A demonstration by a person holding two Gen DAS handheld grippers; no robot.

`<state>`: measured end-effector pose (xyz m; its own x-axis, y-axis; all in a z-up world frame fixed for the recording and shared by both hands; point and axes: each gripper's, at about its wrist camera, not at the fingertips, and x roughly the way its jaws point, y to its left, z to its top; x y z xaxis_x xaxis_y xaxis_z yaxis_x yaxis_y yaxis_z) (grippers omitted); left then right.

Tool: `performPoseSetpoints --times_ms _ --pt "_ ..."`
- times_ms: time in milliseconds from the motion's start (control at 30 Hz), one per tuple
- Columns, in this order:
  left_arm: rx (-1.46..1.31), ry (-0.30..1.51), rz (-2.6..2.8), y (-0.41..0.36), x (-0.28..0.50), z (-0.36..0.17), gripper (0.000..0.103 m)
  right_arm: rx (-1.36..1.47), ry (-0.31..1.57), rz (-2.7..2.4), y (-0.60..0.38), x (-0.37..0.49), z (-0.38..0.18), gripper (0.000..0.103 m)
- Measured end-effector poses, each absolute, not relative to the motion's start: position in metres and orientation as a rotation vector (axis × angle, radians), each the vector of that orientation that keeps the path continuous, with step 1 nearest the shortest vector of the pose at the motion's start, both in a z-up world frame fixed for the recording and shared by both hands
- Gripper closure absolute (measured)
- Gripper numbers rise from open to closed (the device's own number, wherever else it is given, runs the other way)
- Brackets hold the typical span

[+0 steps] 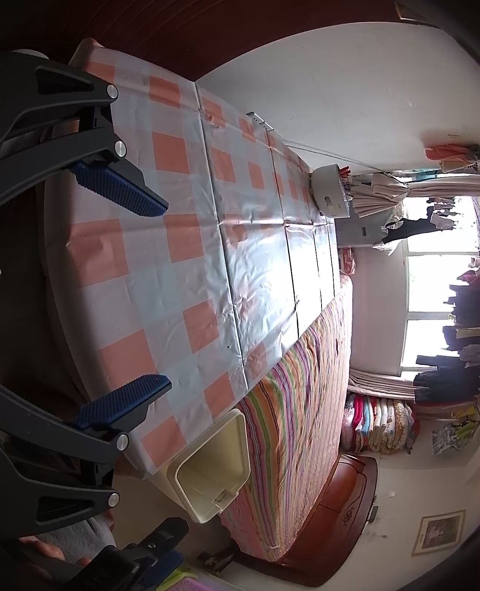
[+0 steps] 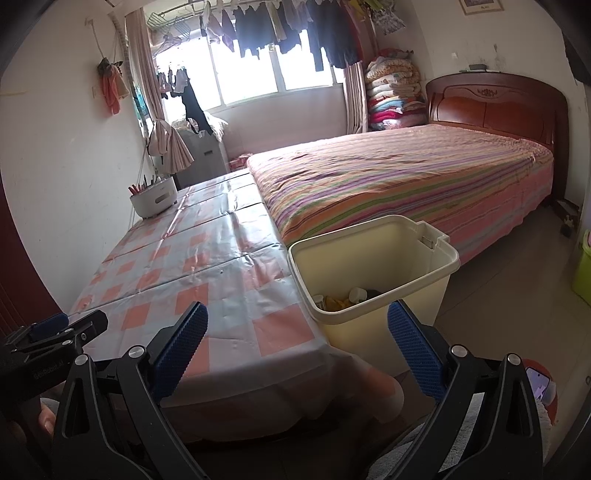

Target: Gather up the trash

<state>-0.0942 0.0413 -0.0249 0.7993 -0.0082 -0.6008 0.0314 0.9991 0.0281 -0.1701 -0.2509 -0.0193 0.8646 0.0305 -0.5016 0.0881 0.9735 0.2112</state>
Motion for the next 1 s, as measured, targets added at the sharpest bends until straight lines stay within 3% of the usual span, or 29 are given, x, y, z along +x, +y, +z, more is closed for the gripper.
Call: performPoseSetpoints --times_ms 1000 --pt "0.077 0.654 -0.057 0.028 -0.089 -0.025 0.018 0.259 0.539 -0.039 -0.262 -0.166 -0.029 0.007"
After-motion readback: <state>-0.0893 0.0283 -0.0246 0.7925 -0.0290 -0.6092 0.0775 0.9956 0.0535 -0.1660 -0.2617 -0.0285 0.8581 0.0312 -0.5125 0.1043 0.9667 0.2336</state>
